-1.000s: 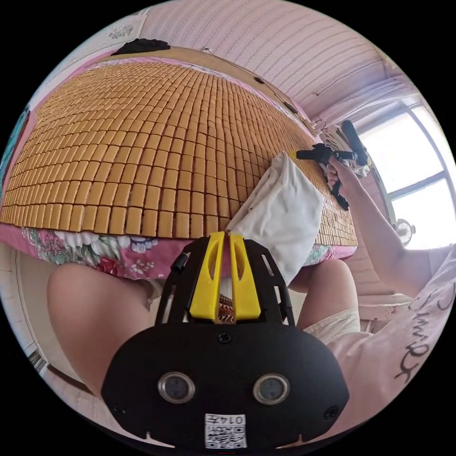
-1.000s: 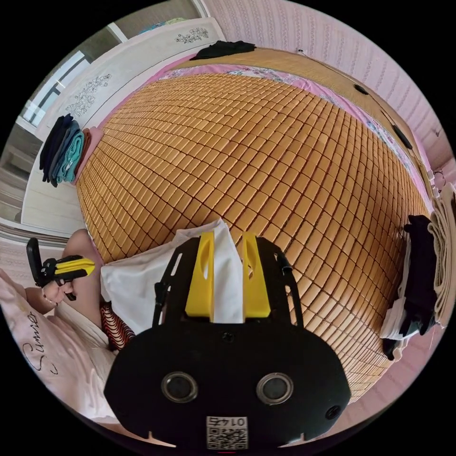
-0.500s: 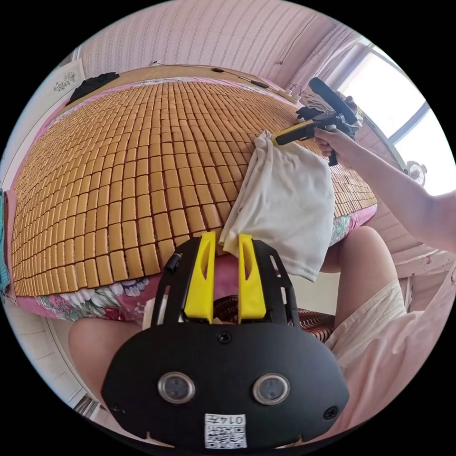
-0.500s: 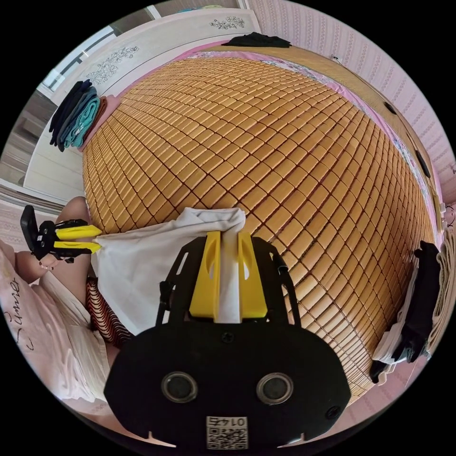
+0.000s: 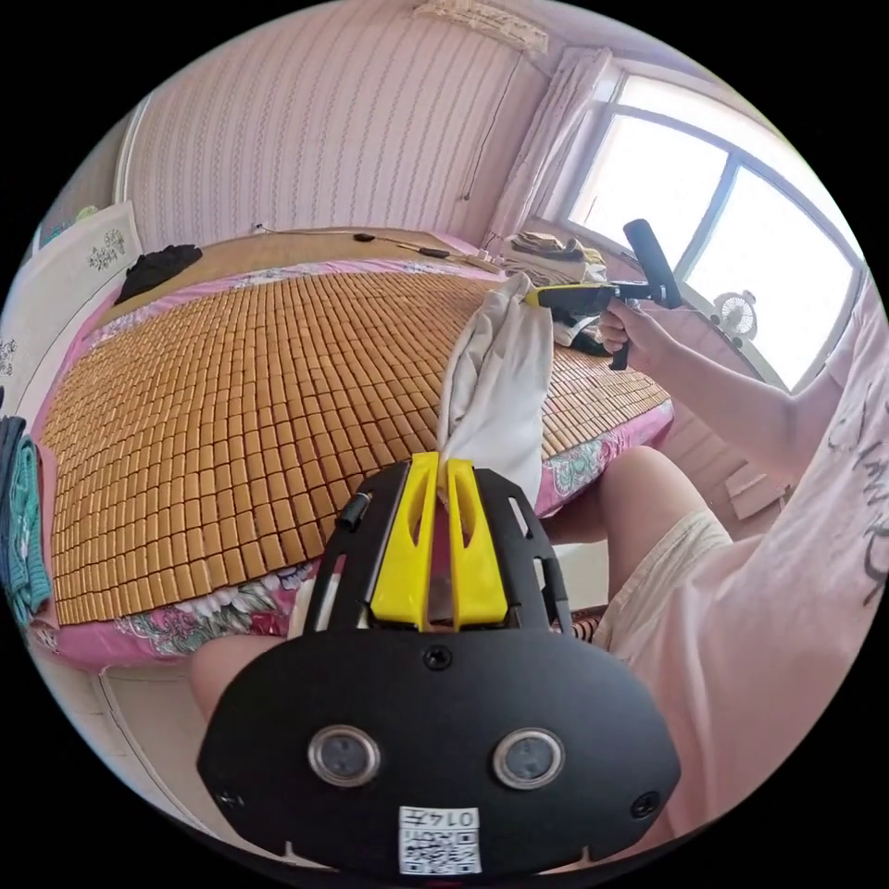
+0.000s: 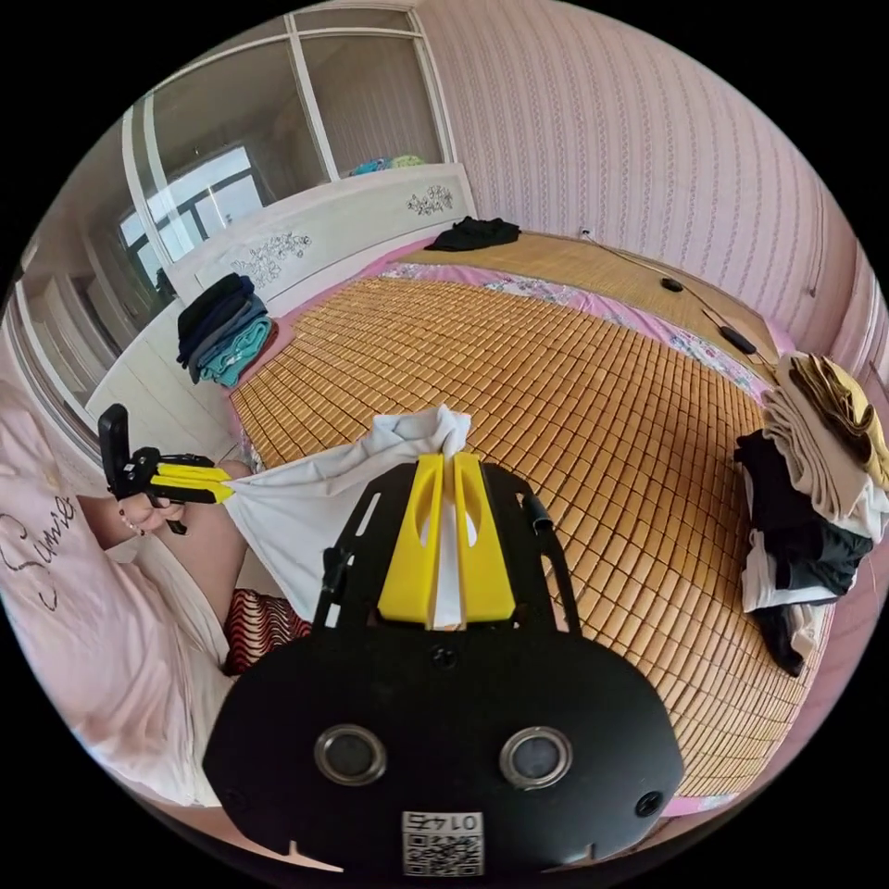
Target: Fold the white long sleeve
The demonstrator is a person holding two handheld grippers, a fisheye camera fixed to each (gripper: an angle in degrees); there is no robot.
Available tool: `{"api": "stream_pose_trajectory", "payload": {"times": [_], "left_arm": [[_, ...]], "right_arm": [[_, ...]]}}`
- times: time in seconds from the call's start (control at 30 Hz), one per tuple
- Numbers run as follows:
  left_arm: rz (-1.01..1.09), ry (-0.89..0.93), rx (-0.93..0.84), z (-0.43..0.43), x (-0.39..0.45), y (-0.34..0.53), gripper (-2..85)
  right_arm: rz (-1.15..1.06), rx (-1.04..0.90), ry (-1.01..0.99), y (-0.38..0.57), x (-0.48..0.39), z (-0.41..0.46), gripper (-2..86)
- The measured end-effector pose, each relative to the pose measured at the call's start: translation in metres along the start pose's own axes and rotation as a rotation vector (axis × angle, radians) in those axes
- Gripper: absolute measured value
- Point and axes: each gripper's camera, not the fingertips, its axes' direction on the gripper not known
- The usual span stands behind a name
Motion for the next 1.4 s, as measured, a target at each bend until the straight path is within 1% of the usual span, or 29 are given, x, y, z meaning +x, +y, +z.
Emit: {"api": "stream_pose_trajectory", "payload": {"times": [0.1,0.2,0.27,0.4,0.47,0.5,0.63,0.73,0.8,0.83,0.87,0.9,0.93,0.97,1.03,1.1,1.2,1.27,1.3,1.37,1.4], "left_arm": [[-0.013,-0.046,0.086,-0.056,0.007,0.012,-0.9],[-0.048,-0.115,0.18,-0.115,0.008,0.027,-0.8],[-0.083,-0.211,0.256,-0.165,0.007,0.042,-0.9],[-0.168,-0.336,0.379,-0.241,0.0,0.071,-0.9],[-0.216,-0.434,0.454,-0.291,-0.004,0.091,-0.9],[-0.227,-0.457,0.471,-0.303,-0.006,0.096,-0.8],[-0.284,-0.634,0.546,-0.378,-0.025,0.119,-0.7],[-0.304,-0.753,0.576,-0.429,-0.054,0.121,-0.2],[-0.342,-0.827,0.585,-0.458,-0.088,0.113,0.7],[-0.402,-0.864,0.585,-0.476,-0.12,0.106,1.7],[-0.497,-0.888,0.6,-0.492,-0.156,0.103,4.8],[-0.542,-0.9,0.605,-0.498,-0.173,0.102,6.3],[-0.63,-0.964,0.578,-0.505,-0.205,0.104,7.8],[-0.744,-0.968,0.544,-0.506,-0.232,0.11,8.7],[-0.831,-0.93,0.509,-0.498,-0.253,0.122,9.1],[-0.838,-0.932,0.458,-0.48,-0.253,0.131,9.1],[-0.764,-0.906,0.389,-0.438,-0.223,0.139,8.4],[-0.671,-0.841,0.363,-0.398,-0.184,0.139,6.7],[-0.653,-0.821,0.36,-0.387,-0.174,0.138,6.2],[-0.552,-0.745,0.331,-0.341,-0.131,0.124,5.1],[-0.528,-0.73,0.33,-0.33,-0.12,0.119,5.0]], "right_arm": [[-0.005,0.096,-0.033,-0.002,-0.025,-0.04,0.9],[-0.084,0.172,-0.07,-0.022,-0.062,-0.065,0.8],[-0.177,0.226,-0.107,-0.049,-0.101,-0.076,0.8],[-0.316,0.285,-0.199,-0.103,-0.163,-0.081,0.8],[-0.417,0.301,-0.267,-0.145,-0.209,-0.076,0.8],[-0.442,0.301,-0.283,-0.156,-0.221,-0.073,0.8],[-0.631,0.294,-0.358,-0.238,-0.316,-0.053,1.0],[-0.742,0.28,-0.376,-0.306,-0.389,-0.033,1.4],[-0.78,0.228,-0.38,-0.361,-0.437,-0.01,2.1],[-0.76,0.183,-0.405,-0.404,-0.469,0.012,2.7],[-0.719,0.136,-0.415,-0.445,-0.5,0.039,4.0],[-0.69,0.11,-0.411,-0.464,-0.515,0.054,4.6],[-0.636,0.037,-0.373,-0.496,-0.539,0.088,8.2],[-0.57,-0.067,-0.314,-0.515,-0.554,0.123,10.6],[-0.536,-0.205,-0.296,-0.517,-0.558,0.163,11.8],[-0.533,-0.192,-0.311,-0.494,-0.544,0.179,11.8],[-0.59,-0.211,-0.302,-0.421,-0.489,0.19,11.3],[-0.566,-0.26,-0.233,-0.336,-0.421,0.187,10.8],[-0.554,-0.294,-0.217,-0.313,-0.403,0.185,10.7],[-0.443,-0.395,-0.124,-0.217,-0.333,0.161,10.0],[-0.409,-0.409,-0.1,-0.193,-0.317,0.151,9.8]]}}
